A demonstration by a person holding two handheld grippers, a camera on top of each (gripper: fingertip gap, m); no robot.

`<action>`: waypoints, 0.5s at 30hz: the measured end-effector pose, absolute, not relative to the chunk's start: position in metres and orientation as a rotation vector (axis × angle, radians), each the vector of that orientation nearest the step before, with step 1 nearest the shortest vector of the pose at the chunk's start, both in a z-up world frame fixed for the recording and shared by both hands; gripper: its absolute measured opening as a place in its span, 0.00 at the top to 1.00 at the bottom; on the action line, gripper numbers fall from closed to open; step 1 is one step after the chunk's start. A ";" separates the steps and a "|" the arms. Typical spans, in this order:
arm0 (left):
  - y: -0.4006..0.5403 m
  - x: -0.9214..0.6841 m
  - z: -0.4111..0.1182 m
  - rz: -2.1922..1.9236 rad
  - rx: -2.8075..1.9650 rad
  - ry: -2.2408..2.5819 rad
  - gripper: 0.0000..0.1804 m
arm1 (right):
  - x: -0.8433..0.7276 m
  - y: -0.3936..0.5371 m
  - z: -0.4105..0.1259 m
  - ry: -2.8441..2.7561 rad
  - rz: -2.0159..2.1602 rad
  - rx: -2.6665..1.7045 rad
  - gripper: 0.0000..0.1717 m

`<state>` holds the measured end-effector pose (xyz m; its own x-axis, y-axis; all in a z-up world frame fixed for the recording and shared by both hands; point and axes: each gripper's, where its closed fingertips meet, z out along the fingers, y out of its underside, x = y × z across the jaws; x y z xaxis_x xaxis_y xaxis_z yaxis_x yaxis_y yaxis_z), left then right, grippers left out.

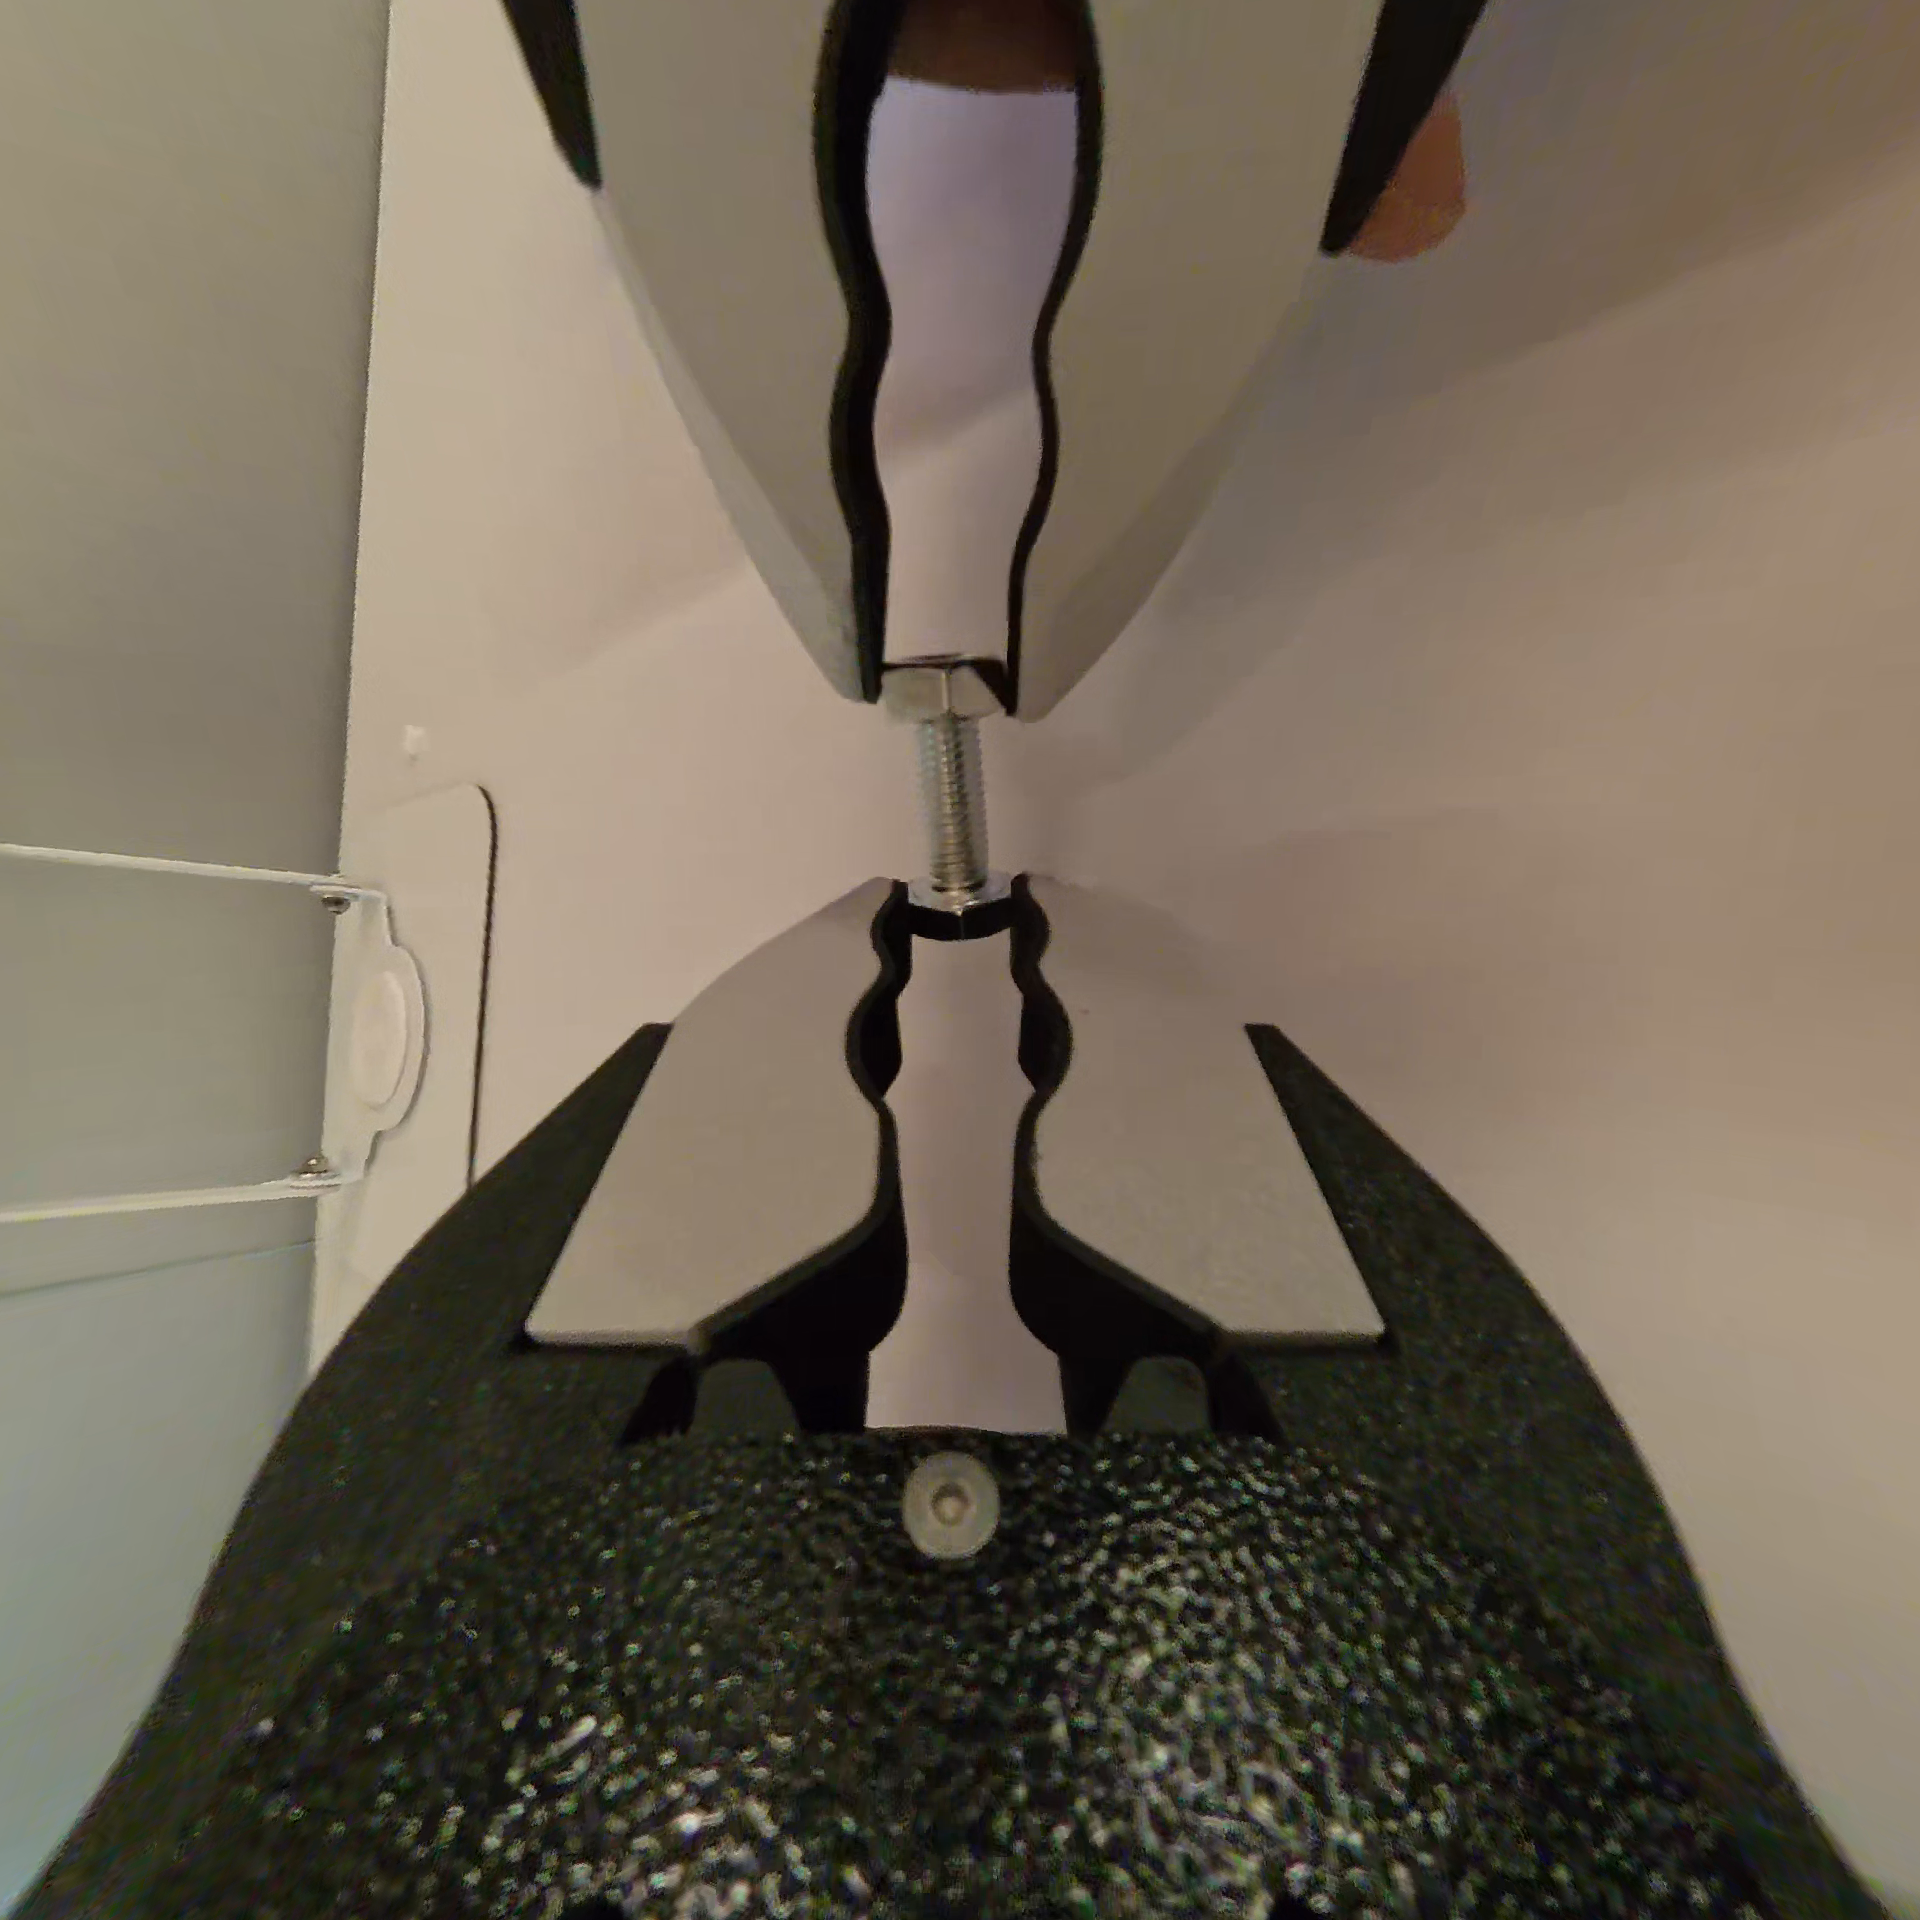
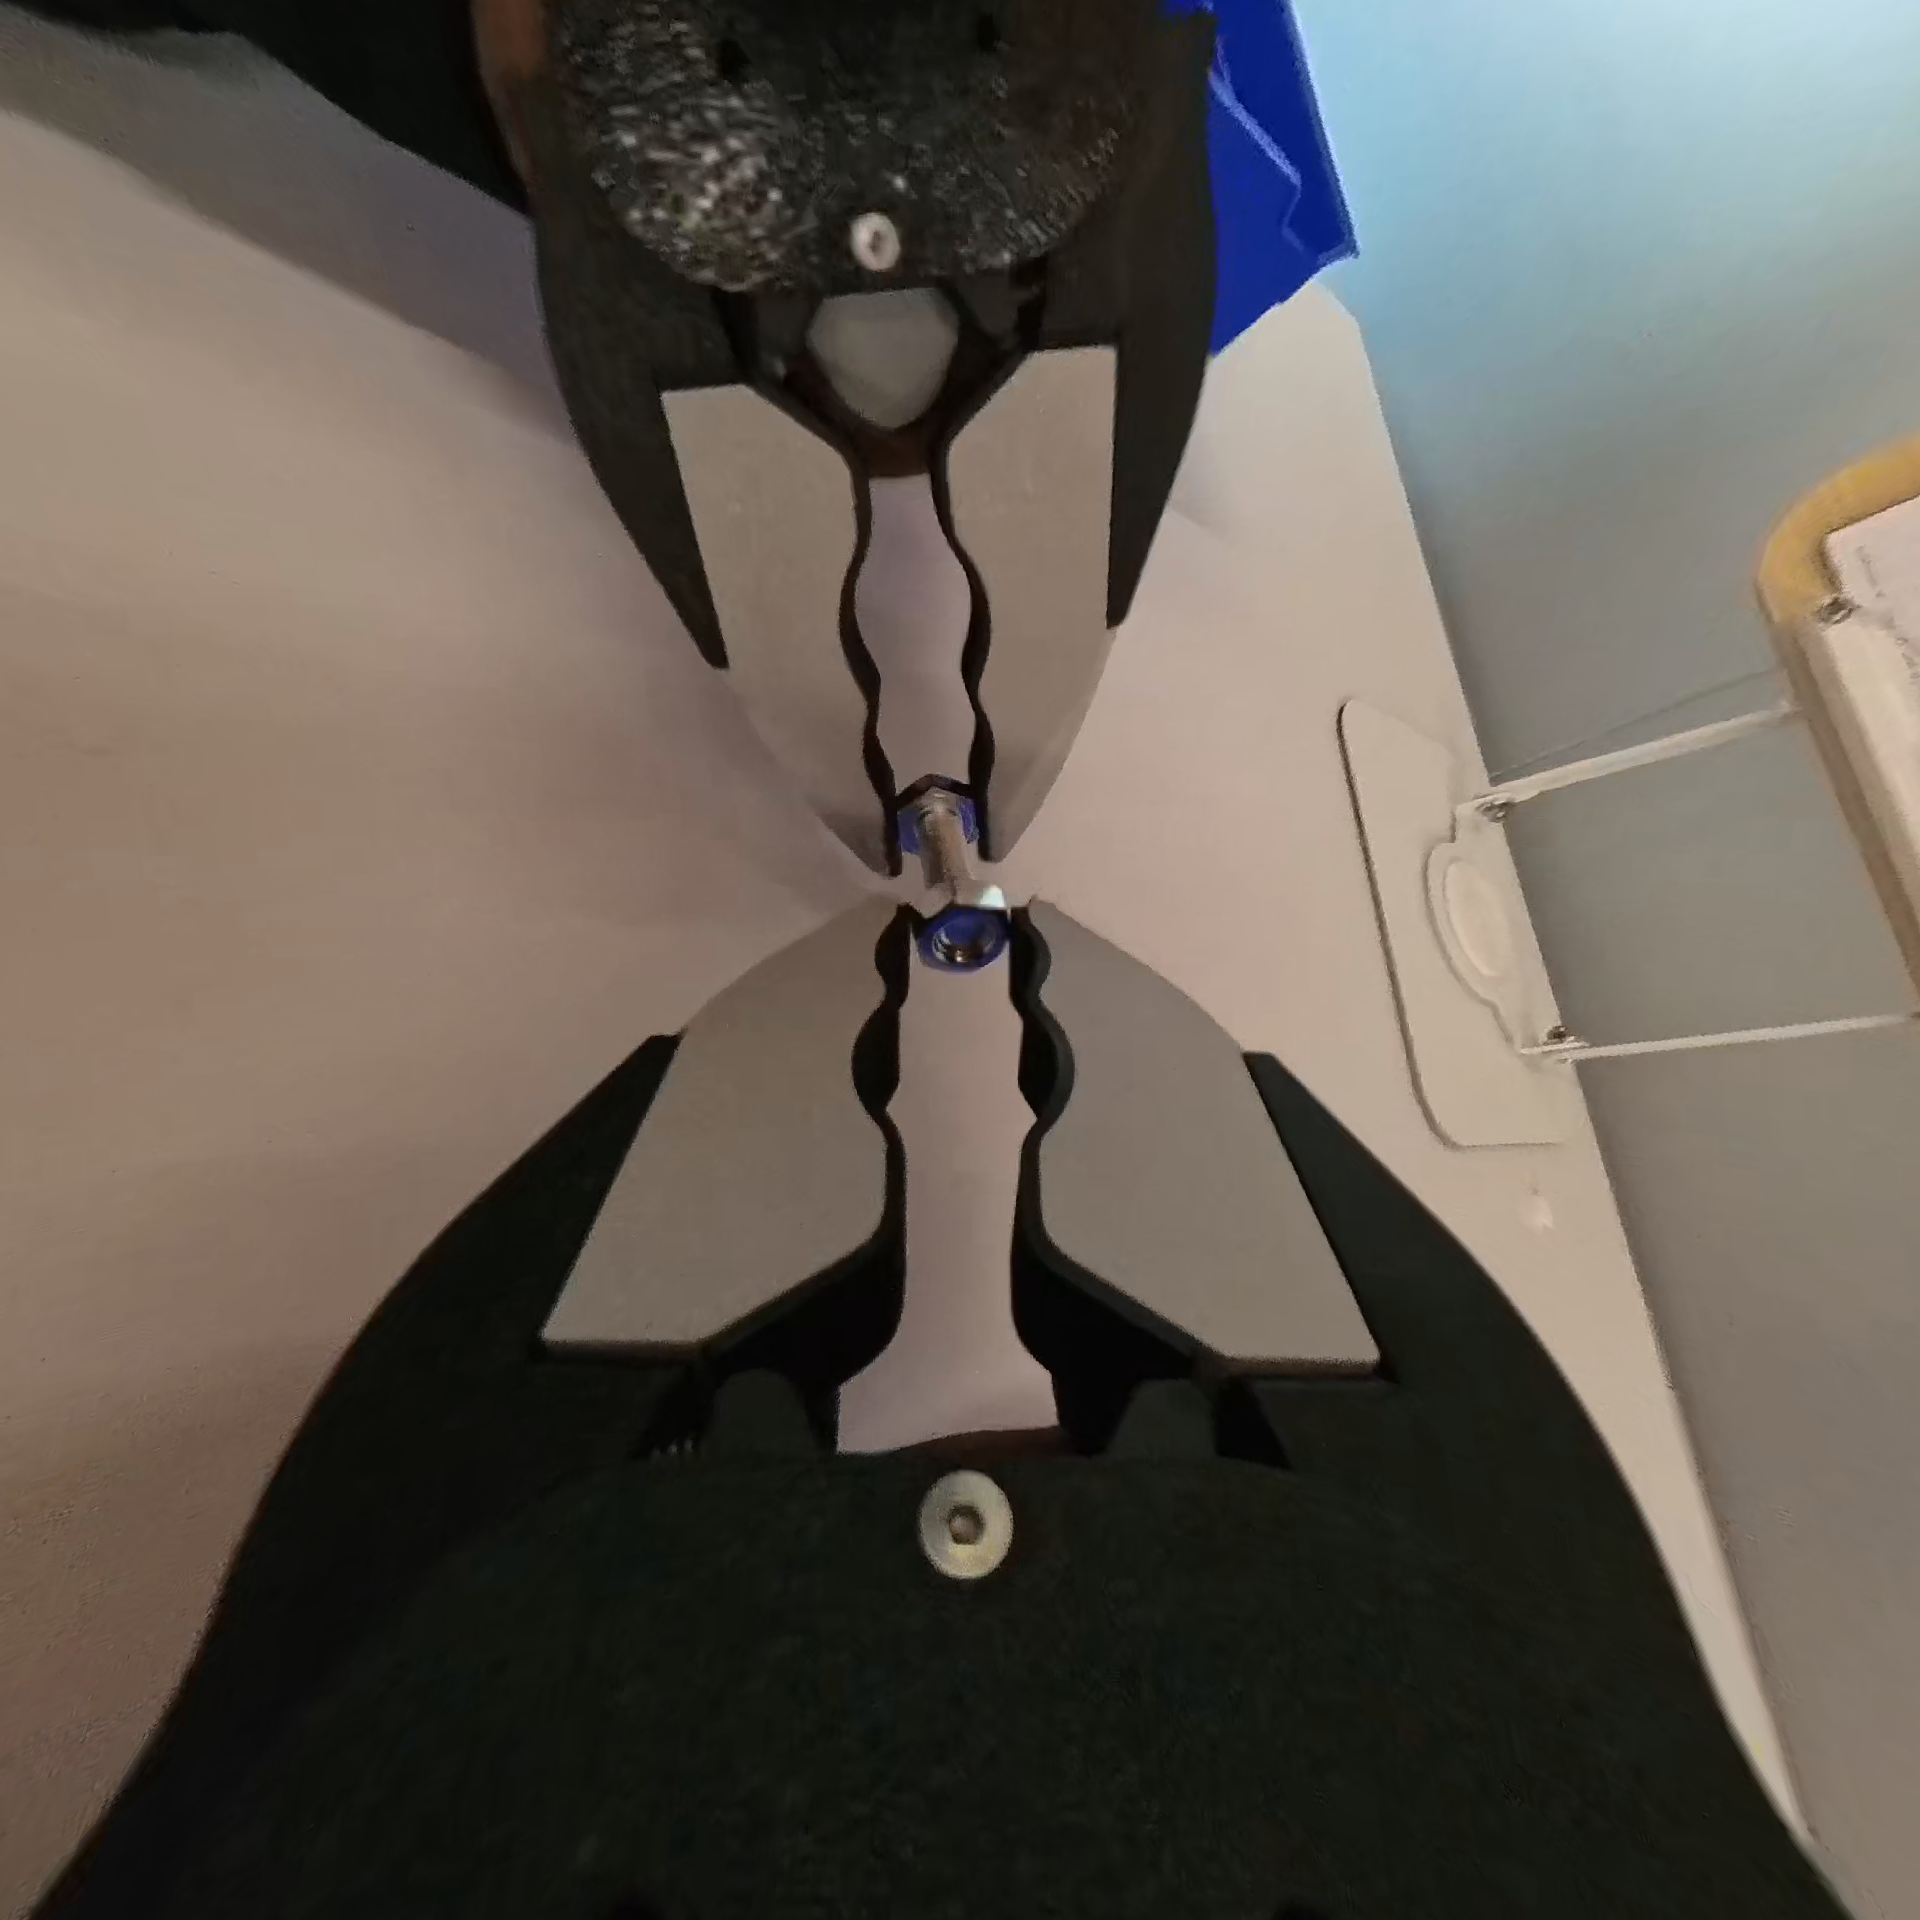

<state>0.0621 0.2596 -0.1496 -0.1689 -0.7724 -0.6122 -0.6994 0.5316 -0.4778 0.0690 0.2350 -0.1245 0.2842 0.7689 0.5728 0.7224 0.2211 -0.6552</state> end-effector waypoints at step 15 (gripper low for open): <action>0.285 0.060 -0.143 0.139 -1.198 1.782 0.90 | 0.086 0.252 -0.117 -1.051 0.497 -1.762 0.73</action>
<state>0.0603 0.2845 -0.1428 -0.0689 -0.6604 -0.7477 -0.7682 0.5133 -0.3826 0.0864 0.2525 -0.1173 0.5410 0.8310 0.1294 0.4272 -0.1390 -0.8934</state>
